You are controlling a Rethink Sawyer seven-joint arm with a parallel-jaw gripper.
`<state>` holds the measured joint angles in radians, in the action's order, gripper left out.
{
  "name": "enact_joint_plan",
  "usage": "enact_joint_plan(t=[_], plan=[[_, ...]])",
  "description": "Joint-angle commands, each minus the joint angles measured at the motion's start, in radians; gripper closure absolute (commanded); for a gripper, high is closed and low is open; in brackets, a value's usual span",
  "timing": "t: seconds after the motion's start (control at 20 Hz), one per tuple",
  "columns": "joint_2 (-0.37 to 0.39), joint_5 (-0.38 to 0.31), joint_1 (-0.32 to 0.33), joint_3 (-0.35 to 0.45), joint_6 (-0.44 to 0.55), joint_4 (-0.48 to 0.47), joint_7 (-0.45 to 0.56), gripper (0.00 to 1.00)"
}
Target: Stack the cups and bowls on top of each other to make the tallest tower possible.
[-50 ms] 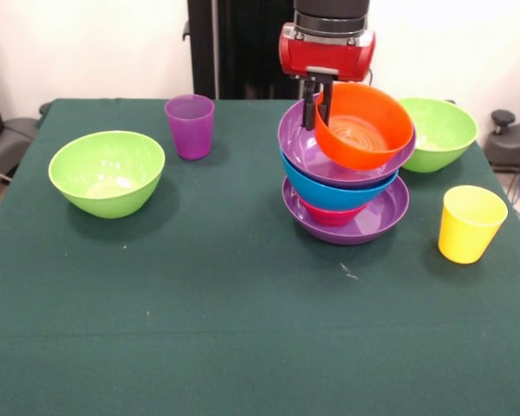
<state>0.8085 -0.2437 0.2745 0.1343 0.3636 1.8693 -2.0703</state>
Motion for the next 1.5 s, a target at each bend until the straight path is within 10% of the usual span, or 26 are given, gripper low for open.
enact_joint_plan(t=[0.05,0.95,1.0,1.5], plan=[[-0.003,0.003,0.005,0.021,-0.006,0.046,-0.079,1.00],[0.030,-0.020,0.013,0.003,-0.084,0.142,-0.096,1.00],[0.030,-0.024,0.008,-0.006,-0.104,0.143,-0.105,0.00],[0.024,-0.002,-0.018,-0.011,-0.053,0.103,-0.091,0.00]])
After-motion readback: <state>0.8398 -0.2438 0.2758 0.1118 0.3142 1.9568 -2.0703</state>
